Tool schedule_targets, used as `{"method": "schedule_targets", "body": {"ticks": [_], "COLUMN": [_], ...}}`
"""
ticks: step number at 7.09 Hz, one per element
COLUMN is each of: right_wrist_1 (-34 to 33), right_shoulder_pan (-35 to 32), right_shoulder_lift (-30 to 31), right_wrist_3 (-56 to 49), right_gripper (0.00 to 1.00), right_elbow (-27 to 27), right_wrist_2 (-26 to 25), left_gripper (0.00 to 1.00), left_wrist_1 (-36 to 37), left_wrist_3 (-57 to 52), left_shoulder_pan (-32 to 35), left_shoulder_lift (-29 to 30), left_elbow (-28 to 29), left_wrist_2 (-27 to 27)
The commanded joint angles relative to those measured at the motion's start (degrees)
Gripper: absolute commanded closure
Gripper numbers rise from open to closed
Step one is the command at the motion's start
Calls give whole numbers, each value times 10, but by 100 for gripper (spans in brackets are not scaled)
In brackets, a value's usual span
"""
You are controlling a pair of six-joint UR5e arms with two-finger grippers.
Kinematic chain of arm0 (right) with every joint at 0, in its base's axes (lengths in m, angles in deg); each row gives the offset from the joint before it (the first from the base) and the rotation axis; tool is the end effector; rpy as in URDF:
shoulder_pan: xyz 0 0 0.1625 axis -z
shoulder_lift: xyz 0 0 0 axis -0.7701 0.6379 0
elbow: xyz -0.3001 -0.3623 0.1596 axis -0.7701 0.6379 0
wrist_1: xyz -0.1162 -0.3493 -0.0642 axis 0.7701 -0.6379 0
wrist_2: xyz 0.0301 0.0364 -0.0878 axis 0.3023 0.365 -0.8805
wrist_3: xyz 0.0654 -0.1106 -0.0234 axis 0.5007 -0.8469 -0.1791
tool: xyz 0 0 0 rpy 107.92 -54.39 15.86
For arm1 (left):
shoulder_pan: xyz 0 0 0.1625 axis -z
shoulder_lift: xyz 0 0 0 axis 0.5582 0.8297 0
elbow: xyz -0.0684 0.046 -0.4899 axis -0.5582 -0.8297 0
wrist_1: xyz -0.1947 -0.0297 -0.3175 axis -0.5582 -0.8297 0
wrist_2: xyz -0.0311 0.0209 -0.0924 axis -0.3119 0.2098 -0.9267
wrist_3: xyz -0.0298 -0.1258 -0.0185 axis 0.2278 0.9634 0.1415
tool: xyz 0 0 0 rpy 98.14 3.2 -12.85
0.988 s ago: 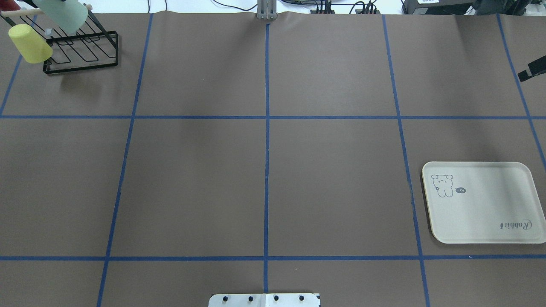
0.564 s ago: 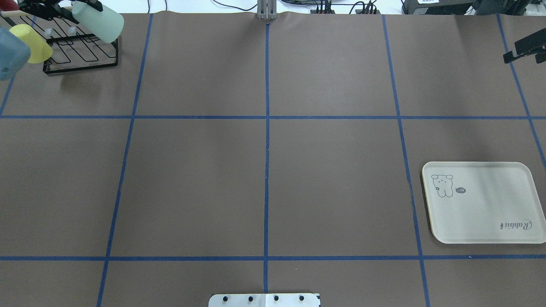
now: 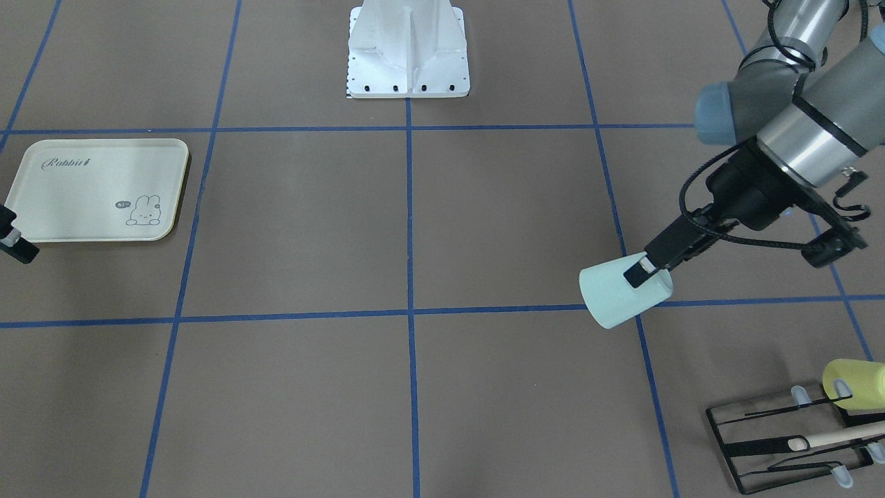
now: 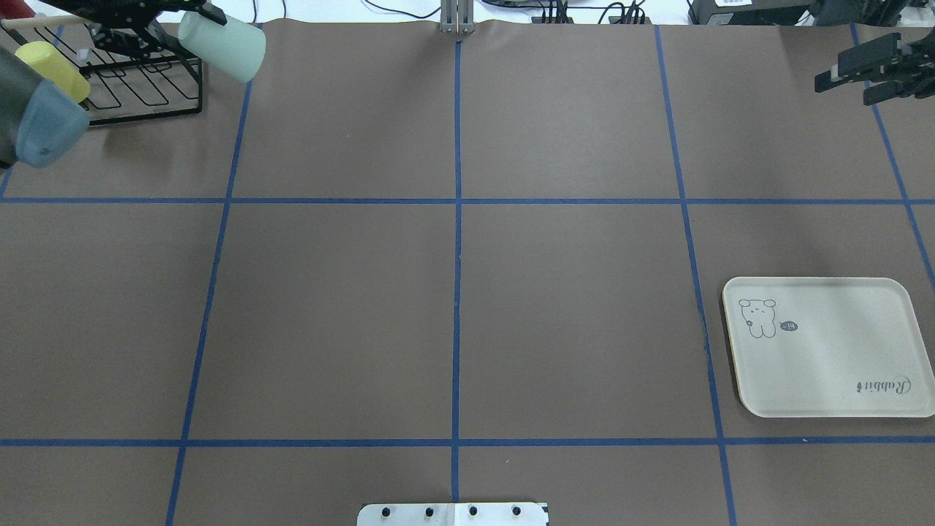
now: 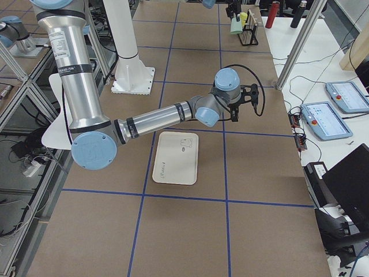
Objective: Left arm grabs green cup and hands to right arm on tray
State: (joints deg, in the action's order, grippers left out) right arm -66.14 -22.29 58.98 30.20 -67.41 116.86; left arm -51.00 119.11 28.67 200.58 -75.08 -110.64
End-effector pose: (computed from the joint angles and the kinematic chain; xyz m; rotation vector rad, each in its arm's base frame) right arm -0.1337 -0.5441 0.4893 0.2929 -1.2103 0.1853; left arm 0.2661 -0.6106 0.3375 -0.0020 1.4504 -0.5557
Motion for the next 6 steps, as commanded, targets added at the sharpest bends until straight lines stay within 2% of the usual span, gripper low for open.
{"method": "schedule_targets", "body": {"ticks": [1, 4, 6], "right_wrist_1": [90, 264, 342], "right_shoulder_pan": [16, 39, 54], "right_shoulder_lift": [-9, -11, -41], "right_wrist_3": [117, 288, 389], "right_gripper": [1, 1, 1], "right_elbow": [-7, -7, -8], "right_wrist_2": [0, -3, -4], "left_gripper": [90, 90, 90], "left_wrist_1": [-112, -223, -256], "left_wrist_3": [143, 279, 352], "left_shoulder_pan": [-22, -52, -88], "left_shoulder_lift": [-1, 0, 1], "left_elbow": [-4, -18, -45], "left_wrist_2": [0, 4, 6]}}
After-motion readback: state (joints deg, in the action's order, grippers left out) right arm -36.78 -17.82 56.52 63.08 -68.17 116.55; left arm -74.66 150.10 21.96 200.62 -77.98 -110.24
